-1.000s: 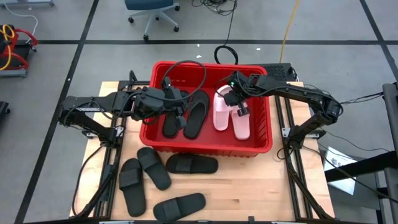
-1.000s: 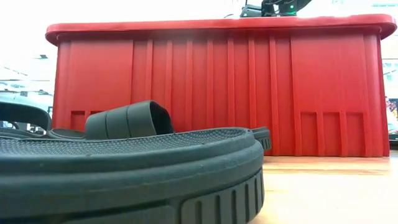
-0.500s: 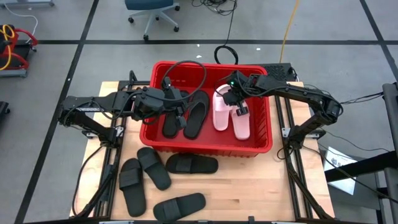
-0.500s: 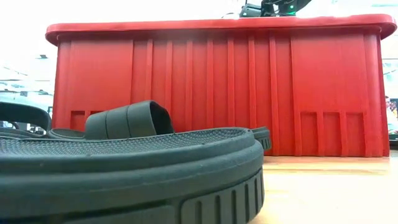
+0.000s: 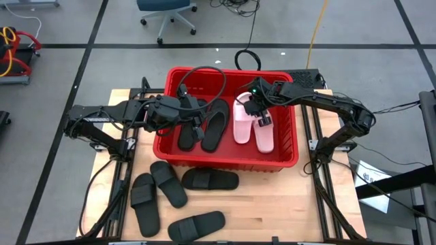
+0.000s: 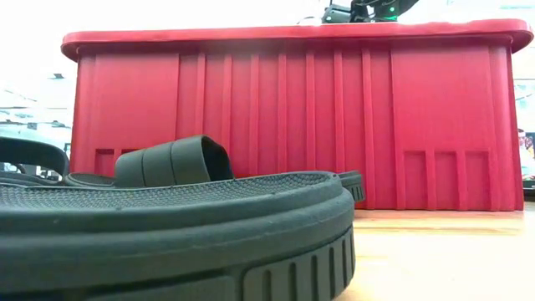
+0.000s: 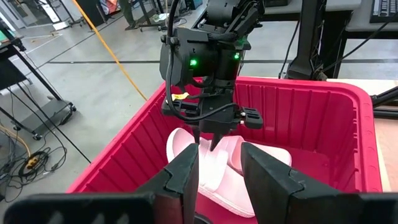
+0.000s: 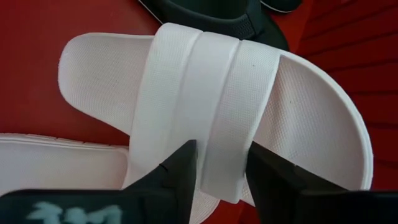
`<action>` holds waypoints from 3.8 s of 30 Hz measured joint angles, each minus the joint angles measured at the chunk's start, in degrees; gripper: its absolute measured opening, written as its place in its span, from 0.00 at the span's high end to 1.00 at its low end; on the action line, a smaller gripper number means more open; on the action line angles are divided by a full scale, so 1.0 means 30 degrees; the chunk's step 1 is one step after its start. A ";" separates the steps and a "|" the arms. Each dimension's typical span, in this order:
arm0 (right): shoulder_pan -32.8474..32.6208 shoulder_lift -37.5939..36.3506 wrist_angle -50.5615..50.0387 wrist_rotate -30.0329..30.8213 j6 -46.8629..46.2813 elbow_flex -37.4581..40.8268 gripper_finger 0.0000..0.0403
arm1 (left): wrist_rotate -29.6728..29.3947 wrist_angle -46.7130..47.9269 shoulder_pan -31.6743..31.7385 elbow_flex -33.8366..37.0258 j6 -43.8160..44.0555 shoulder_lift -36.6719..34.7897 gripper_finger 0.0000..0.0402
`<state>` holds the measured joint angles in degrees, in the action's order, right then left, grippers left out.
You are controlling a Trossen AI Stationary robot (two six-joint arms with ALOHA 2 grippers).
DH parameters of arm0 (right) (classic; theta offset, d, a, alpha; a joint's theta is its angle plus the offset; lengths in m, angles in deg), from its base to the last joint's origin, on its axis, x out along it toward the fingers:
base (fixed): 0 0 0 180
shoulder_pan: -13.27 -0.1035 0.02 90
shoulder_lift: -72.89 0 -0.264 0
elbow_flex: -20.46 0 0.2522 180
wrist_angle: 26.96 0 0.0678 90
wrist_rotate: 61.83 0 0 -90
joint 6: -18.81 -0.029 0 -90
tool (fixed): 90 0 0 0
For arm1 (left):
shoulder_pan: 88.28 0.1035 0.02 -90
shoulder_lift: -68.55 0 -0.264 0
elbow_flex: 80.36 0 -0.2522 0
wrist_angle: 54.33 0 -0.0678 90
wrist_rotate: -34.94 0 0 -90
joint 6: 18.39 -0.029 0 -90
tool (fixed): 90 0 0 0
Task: Pick and place slides into bin
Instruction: Put the pink slide into the red bin, then put the black slide into the red bin
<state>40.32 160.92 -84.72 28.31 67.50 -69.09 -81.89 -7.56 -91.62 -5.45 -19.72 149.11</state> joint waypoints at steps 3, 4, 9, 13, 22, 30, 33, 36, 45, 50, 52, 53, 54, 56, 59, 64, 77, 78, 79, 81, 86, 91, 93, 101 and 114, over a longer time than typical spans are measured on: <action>0.0000 0.0000 0.0020 0.0000 -0.0007 0.0000 0.66 | 0.0000 0.0000 -0.0007 0.0000 0.0015 0.0000 0.70; 0.0000 0.0000 0.0015 0.0000 -0.0007 0.0000 0.65 | 0.0000 0.0000 -0.0006 0.0000 0.0021 0.0000 0.70; -0.0076 0.0000 0.0432 0.1375 -0.0544 0.0000 0.63 | 0.0000 0.0000 -0.0002 0.0000 0.0041 0.0000 0.70; -0.0124 0.0000 0.0899 0.3909 -0.1364 0.0000 0.63 | 0.0000 0.0000 -0.0007 0.0000 0.0041 0.0000 0.70; -0.0189 -0.0458 0.0994 0.3930 -0.1556 0.0000 0.64 | 0.0000 0.0138 -0.0007 0.0000 -0.0098 0.0000 0.70; -0.0782 -0.2751 0.1296 0.4000 -0.4096 -0.0007 0.67 | -0.0007 0.0270 0.0000 0.0000 -0.0098 0.0000 0.70; -0.1289 -0.4031 0.1318 0.4000 -0.4866 -0.0007 0.70 | -0.0007 0.0538 -0.0007 0.0000 0.0123 -0.0155 0.70; -0.1925 -0.5248 0.1304 0.4006 -0.5904 -0.0007 0.75 | -0.0023 0.0962 -0.0061 -0.0016 0.1013 -0.0366 0.70; -0.3956 -0.7921 0.1126 0.3942 -0.7631 -0.0007 0.97 | -0.0122 0.3991 -0.0965 -0.0021 0.3817 -0.1535 0.70; -0.5088 -0.8521 0.0968 0.3879 -0.7788 -0.0010 0.98 | -0.0227 0.5322 -0.1812 -0.0015 0.4786 -0.1954 0.70; -0.5572 -0.8711 0.0954 0.3883 -0.8053 -0.0017 0.99 | -0.0226 0.6001 -0.2206 0.0007 0.5172 -0.2109 0.70; -0.5814 -0.8825 0.0893 0.3878 -0.8128 -0.0022 1.00 | -0.0246 0.5934 -0.2371 0.0000 0.5366 -0.2148 0.70; -0.6046 -0.8878 0.0806 0.3883 -0.8168 -0.0022 1.00 | -0.0343 0.5973 -0.2533 -0.0014 0.5553 -0.2155 0.70; -0.6573 -0.9035 0.0851 0.3876 -0.8533 -0.0022 1.00 | -0.0539 0.6478 -0.3008 0.0000 0.5870 -0.2274 0.70; -0.7200 -0.9228 0.0872 0.3882 -0.9091 -0.0022 1.00 | -0.0590 0.6972 -0.3560 -0.0001 0.6497 -0.2456 0.70; -0.7959 -0.9366 0.0851 0.3883 -0.9826 -0.0022 1.00 | -0.0855 0.7787 -0.4383 0.0000 0.7451 -0.2565 0.70; -0.8483 -0.9428 0.0564 0.0841 -1.1748 -0.0022 1.00 | 0.1420 1.4931 -0.7586 0.0000 1.6755 -0.2475 0.70; -0.8480 -0.9428 0.0574 0.0845 -1.1885 -0.0022 1.00 | 0.1611 1.5155 -0.7910 0.0000 1.7293 -0.2489 0.70; -0.8480 -0.9428 0.0571 0.0845 -1.2005 -0.0022 1.00 | 0.1814 1.5331 -0.8242 0.0000 1.7842 -0.2492 0.70; -0.8480 -0.9428 0.0567 0.0838 -1.2028 -0.0022 1.00 | 0.2148 1.5637 -0.8941 0.0000 1.9074 -0.2477 0.70; -0.8553 -0.9428 0.0568 0.0783 -1.2026 -0.0022 1.00 | 0.3594 1.5572 -1.0742 0.0000 2.2228 -0.2478 0.70; -0.8546 -0.9428 0.0574 -0.0110 -1.2080 -0.0022 1.00 | 0.3874 1.3907 -1.2719 0.0228 2.4283 -0.2492 0.70; -0.8546 -0.9420 0.0574 -0.0517 -1.2085 -0.0022 1.00 | 0.3839 1.2805 -1.3247 0.0599 2.5012 -0.2477 0.70; -0.8553 -0.9420 0.0453 -0.0715 -1.2152 -0.0022 1.00 | 0.3352 0.8237 -1.5017 0.3408 2.8917 -0.2477 0.70; -0.8553 -0.9420 0.0287 -0.2710 -1.2476 -0.0022 1.00 | 0.1101 -0.6471 -1.7501 1.1523 3.2953 -0.2421 0.70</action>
<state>14.66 132.65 -83.86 20.18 30.07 -69.16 -78.58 -26.97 -144.12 29.12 79.14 141.85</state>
